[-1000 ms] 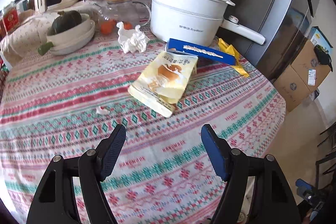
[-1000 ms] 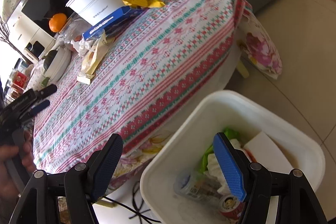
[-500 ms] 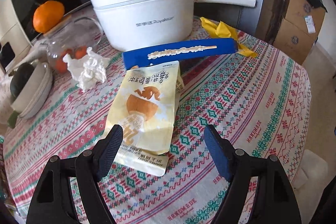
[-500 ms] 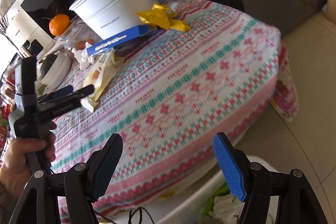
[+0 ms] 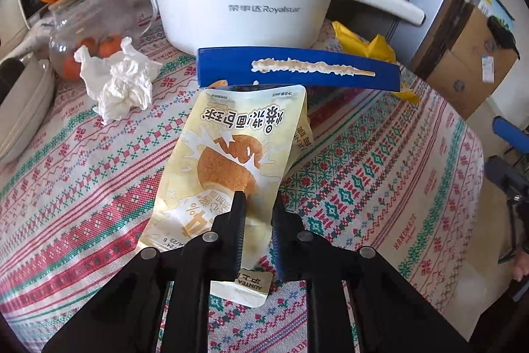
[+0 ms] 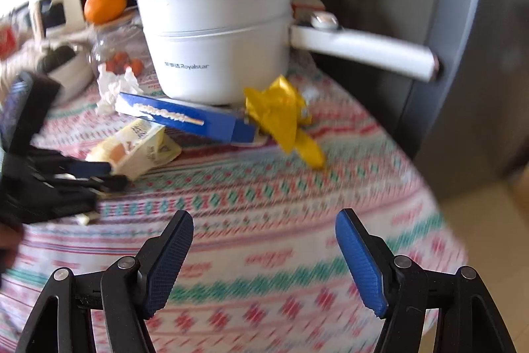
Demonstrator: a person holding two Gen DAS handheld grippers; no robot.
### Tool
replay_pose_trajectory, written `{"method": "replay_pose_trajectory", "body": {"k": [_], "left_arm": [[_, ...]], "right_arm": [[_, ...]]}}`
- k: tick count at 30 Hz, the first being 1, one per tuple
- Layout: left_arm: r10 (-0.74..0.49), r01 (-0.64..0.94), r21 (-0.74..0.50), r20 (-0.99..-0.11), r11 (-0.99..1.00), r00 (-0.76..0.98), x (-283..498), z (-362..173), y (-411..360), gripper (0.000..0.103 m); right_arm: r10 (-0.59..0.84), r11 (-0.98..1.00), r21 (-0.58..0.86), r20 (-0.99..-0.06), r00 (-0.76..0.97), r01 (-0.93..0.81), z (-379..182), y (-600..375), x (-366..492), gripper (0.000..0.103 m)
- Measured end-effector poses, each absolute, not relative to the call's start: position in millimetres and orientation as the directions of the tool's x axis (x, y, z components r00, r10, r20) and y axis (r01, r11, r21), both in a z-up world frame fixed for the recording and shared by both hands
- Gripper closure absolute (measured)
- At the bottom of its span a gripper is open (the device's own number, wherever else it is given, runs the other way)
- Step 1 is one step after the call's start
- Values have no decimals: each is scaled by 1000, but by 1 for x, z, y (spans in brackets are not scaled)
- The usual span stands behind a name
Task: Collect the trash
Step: 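Grasp the cream snack pouch with the left tool while the right tool grasps the yellow bag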
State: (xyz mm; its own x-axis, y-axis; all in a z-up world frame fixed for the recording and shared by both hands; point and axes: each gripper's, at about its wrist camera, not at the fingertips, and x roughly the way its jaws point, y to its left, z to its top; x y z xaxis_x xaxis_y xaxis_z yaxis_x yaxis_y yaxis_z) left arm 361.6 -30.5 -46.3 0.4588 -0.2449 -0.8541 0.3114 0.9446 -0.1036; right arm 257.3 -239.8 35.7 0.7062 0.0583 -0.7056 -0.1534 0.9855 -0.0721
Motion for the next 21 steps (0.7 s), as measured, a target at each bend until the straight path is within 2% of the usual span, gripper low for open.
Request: {"method": "replay_pose_trajectory", "body": {"k": [4,8,14,16,17,18,19,20,21], "left_arm": [[-265,308,-129,-848,943,458,356,-40,-17,98],[-296,292,-171,-836,941,463,347,-29,-10,100],[-327,256,-227,-820,940,470,340,-16,8,100],[-331,254,-234,-819,939,470,336,-14,11,100],[-329,254,-231,-819,939,471,334,-14,12,100],[-326,253,-229,-820,940,471,333,-13,11,100],[-327,251,-230,-819,940,471,332,-13,13,100],[-328,246,-235,-818,940,472,331,-12,16,100],[-332,240,-243,-816,940,474,330,-10,19,100]], "right_arm": [[44,974,-125,-717,695,-190,16,-244,296,27],[-32,962,-211,-724,689,-176,-4,-250,332,27],[-105,868,-415,-691,715,-273,-18,-220,366,28],[-159,817,-496,-682,714,-292,-29,-209,377,34],[-173,795,-525,-675,717,-303,-34,-205,382,46],[-179,778,-542,-676,715,-317,-38,-202,386,71],[-192,775,-546,-684,704,-319,-42,-201,390,86],[-204,785,-537,-695,689,-310,-44,-203,393,98],[-188,808,-508,-703,685,-299,-43,-207,393,99]]}}
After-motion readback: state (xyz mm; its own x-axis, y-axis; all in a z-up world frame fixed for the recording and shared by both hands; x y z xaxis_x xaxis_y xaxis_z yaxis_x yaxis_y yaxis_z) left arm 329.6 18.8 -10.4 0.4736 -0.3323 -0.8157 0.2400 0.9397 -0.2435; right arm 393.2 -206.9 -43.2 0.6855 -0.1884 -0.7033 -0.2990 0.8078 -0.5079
